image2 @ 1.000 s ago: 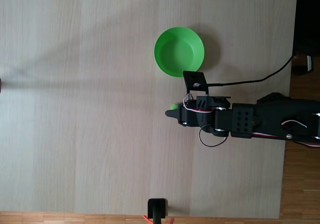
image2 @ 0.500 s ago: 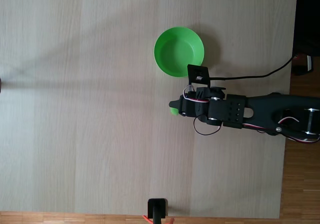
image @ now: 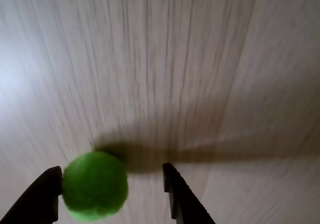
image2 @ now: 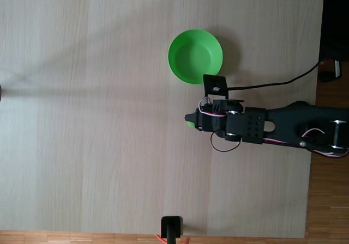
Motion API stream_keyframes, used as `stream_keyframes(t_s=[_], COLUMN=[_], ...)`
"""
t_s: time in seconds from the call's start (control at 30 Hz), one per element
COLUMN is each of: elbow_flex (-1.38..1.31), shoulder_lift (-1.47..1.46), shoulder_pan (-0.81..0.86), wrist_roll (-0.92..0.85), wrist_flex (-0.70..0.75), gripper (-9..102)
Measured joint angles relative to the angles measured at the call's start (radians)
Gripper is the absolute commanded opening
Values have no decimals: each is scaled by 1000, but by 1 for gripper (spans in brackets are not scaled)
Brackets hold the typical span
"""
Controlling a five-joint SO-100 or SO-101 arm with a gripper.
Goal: Grasp a green pompom and put it in the green bowl.
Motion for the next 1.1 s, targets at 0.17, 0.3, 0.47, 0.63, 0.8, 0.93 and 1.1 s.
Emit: stream_keyframes(t_s=[0.17, 0.3, 0.47, 0.63, 0.8, 0.93, 1.1], elbow_flex=[0, 0, 0, 0, 0, 0, 0], shoulder_lift=[0, 0, 0, 0, 0, 0, 0], shoulder_pan=[0, 0, 0, 0, 0, 0, 0], wrist_roll=[0, -12, -55, -60, -60, -60, -60], wrist_flex=[0, 0, 0, 0, 0, 0, 0], gripper=[24, 23, 23, 23, 23, 20, 16])
